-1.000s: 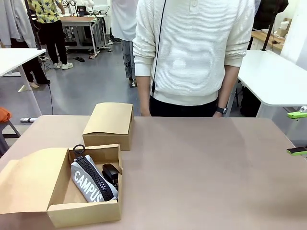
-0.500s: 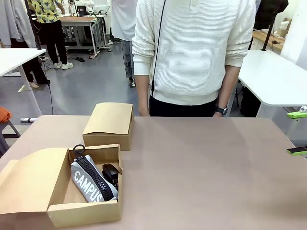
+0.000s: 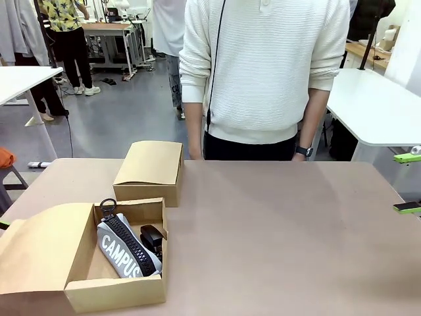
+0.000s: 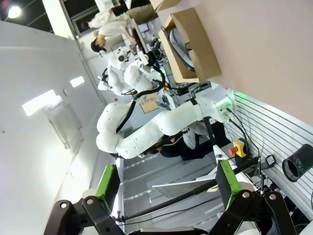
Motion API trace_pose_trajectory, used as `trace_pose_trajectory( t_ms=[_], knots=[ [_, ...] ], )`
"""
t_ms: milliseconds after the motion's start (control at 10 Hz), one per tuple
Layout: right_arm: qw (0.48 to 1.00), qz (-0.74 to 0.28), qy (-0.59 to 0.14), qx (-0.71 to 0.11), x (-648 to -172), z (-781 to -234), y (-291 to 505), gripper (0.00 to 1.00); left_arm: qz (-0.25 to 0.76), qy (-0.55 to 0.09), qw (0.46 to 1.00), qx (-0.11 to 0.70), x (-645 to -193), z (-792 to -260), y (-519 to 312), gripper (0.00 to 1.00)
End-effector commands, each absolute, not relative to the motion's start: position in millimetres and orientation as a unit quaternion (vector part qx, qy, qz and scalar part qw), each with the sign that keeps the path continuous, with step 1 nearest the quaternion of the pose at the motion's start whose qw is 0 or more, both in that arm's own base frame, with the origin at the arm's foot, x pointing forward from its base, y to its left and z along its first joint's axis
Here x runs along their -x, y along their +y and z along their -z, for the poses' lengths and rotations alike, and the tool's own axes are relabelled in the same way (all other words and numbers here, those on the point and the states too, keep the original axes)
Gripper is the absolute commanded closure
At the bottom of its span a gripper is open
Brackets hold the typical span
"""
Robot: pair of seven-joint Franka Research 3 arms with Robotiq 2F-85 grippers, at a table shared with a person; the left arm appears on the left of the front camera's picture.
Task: Place items inside the box.
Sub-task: Close the lid of the Mailer Box closest to the robot.
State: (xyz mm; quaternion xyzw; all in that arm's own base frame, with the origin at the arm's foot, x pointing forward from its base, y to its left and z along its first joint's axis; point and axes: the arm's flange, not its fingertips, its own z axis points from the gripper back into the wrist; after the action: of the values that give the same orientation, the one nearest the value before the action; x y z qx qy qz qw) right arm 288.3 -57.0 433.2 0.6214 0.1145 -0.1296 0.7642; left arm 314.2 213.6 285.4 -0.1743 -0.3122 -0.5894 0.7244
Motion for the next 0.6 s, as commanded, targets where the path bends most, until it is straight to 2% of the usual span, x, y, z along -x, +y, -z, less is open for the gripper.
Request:
trace_pose_trajectory(
  t_ms=[0,500],
  knots=[
    [0.760,0.129,0.114,-0.627,-288.3,-436.8,-56.1,0.00,0.587,-0.367,0.694,0.195,-295.7,-273.6,181.9,0.00],
    [0.760,0.129,0.114,-0.627,-288.3,-436.8,-56.1,0.00,0.542,-0.485,0.626,0.281,-293.1,-287.3,167.3,0.00]
  ],
)
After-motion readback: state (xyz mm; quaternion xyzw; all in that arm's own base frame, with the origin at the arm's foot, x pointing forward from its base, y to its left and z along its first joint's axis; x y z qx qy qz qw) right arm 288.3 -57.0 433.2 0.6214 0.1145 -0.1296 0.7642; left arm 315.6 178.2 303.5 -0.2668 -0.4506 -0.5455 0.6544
